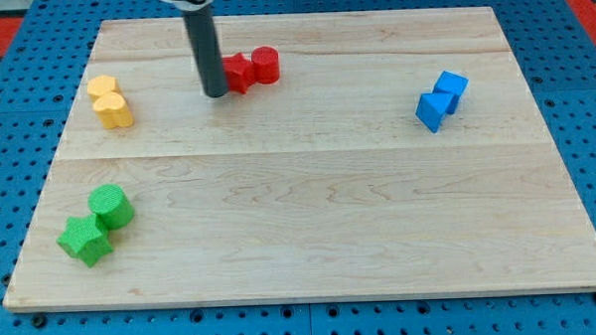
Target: Move the red blocks to the top right of the board
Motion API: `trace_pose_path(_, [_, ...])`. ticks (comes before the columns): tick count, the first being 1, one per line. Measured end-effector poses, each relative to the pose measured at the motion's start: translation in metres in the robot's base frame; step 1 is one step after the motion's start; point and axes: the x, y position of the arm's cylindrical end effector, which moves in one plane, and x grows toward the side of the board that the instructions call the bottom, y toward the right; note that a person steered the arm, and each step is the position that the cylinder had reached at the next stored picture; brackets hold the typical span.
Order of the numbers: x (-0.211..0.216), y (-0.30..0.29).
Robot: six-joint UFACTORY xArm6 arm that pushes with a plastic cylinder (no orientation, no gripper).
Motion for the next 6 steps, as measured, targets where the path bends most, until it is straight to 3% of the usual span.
trace_pose_path(1, [-0.015,0.036])
trace_pose_path(2, [-0.008,0.026])
trace_pose_path(3, [-0.004,-0.050])
trace_pose_path(4, [-0.038,-0.031])
trace_pose_path(6, [-0.049,0.090])
